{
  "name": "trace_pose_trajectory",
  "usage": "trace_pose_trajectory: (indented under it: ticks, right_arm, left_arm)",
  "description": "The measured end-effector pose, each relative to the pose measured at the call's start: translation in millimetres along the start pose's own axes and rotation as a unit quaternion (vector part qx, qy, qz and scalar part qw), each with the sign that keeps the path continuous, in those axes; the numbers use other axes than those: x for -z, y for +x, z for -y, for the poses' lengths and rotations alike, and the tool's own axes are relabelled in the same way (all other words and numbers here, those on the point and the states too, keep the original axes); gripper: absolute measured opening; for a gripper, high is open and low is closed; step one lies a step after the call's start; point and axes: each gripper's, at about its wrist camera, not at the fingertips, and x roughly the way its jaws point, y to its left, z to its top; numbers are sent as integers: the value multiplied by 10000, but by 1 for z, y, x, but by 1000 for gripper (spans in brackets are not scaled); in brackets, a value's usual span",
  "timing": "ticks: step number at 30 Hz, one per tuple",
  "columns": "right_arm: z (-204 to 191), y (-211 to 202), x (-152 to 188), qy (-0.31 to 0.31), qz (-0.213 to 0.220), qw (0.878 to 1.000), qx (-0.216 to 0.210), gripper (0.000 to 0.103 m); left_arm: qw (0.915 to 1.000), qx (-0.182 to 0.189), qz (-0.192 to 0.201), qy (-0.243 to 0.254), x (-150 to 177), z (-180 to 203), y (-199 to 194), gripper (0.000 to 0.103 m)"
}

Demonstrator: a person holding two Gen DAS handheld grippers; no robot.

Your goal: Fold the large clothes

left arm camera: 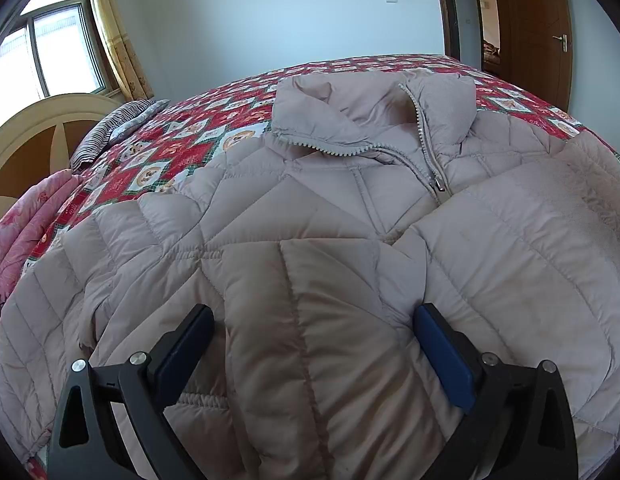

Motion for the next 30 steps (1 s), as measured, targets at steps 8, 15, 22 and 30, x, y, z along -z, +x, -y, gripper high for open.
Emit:
trace_pose_trajectory:
  ticks: [8,15,22,30]
  right_arm:
    - [-24,39,32,-74,-610,9967,-532,94]
    - [-34,46,39,-267,-723,9963,-377,98]
    - [-34,49,42,-285,-756,9961,-347,101]
    - [-34,49,43,-247,-690,9967,-350,102]
  left_arm:
    - [10000,0,0,6,0,0,0,101]
    - [10000,-27,4,26,0,0,0,101]
    - [10000,-29,-29,30,0,0,-1,101]
    - [9980,-464,434,2,4,-54,-57,101]
